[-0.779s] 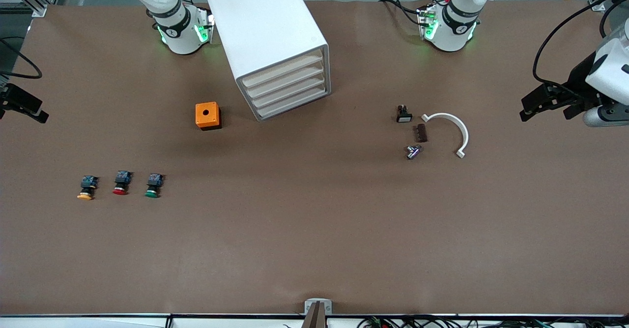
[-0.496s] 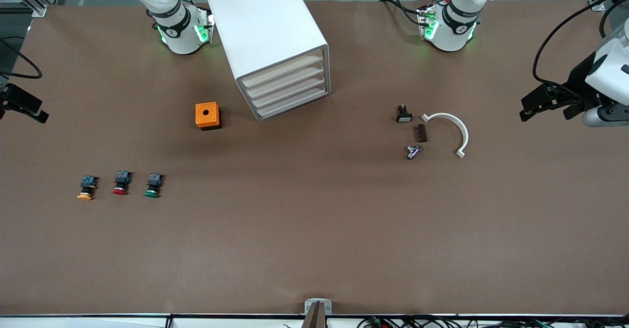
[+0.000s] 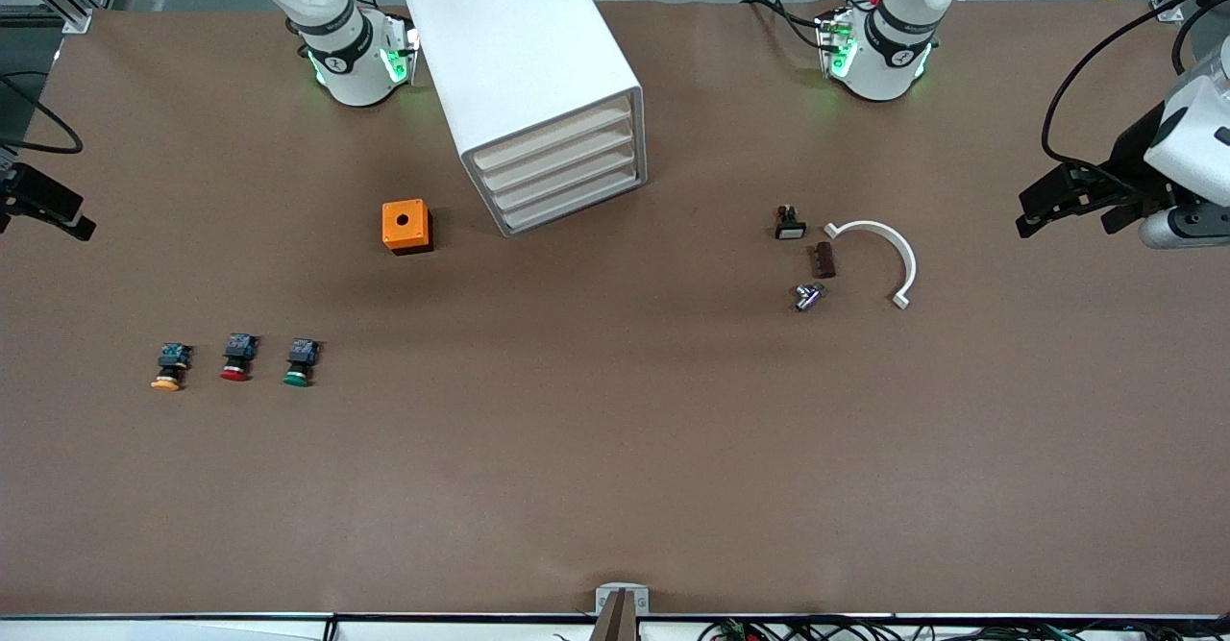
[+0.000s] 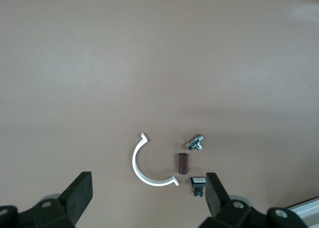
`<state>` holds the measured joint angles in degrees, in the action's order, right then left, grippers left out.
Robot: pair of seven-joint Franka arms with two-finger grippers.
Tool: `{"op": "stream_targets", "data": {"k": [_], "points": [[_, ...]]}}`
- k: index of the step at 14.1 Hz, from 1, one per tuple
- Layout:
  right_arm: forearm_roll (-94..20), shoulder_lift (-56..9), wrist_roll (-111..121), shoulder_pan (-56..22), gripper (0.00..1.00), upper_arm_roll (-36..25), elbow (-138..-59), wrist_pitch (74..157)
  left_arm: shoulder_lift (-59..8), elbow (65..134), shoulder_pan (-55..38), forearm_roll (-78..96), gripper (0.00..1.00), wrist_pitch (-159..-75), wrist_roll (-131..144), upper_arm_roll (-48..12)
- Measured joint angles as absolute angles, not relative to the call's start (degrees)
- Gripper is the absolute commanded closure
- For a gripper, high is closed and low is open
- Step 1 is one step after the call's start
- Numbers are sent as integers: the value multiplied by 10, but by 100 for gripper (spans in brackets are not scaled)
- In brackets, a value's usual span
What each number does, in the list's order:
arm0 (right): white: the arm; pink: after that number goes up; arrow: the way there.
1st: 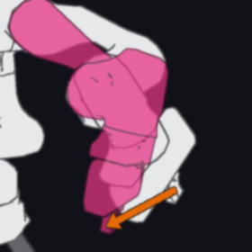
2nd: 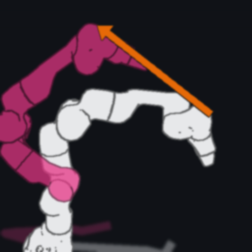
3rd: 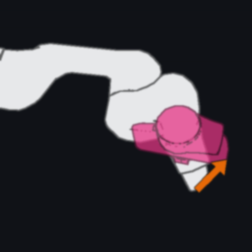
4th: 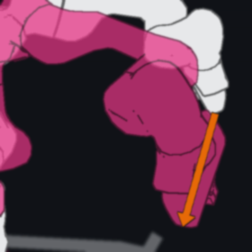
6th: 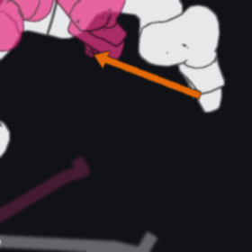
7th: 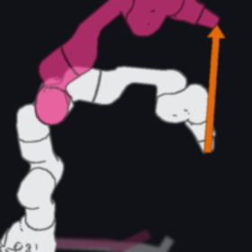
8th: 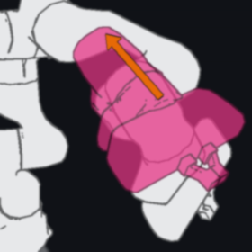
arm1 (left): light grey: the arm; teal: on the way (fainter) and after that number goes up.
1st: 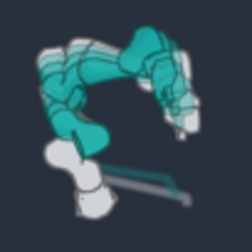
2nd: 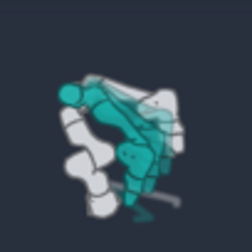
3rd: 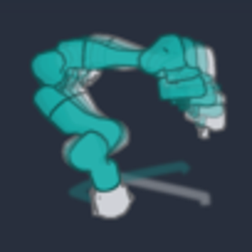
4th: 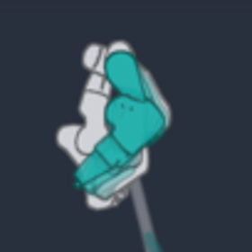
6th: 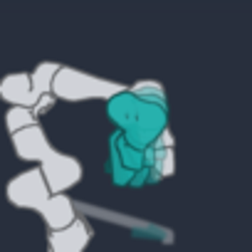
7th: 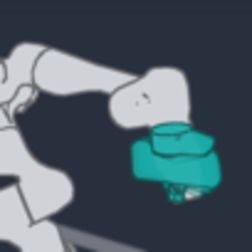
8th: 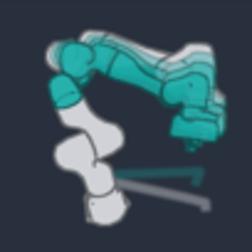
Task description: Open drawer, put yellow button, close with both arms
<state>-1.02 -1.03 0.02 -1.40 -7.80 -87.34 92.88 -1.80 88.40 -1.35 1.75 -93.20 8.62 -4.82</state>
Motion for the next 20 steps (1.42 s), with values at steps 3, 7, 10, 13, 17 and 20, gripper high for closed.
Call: {"op": "stream_targets", "data": {"k": [3, 7, 10, 13, 17, 20], "points": [[-10, -10, 0, -14, 0, -78, -873, 929, -28, 890, -21, 17, 0, -916, 82, -51], [-10, -10, 0, -14, 0, -78, -873, 929, -58, 891, -53, 18, 0, -876, 80, -57], [-10, -10, 0, -14, 0, -78, -873, 929, -80, 899, -60, 55, 0, -851, 37, -74], [-10, -10, 0, -14, 0, -78, -873, 929, -107, 917, -61, 130, 0, -849, -3, -78], [-10, -13, 0, -14, 0, -79, -874, 929, -162, 925, -63, 242, 0, -848, -28, -101], [-1, -26, 0, -14, 0, -79, -874, 929, -206, 925, -68, 304, 0, -866, -44, -133]]}}
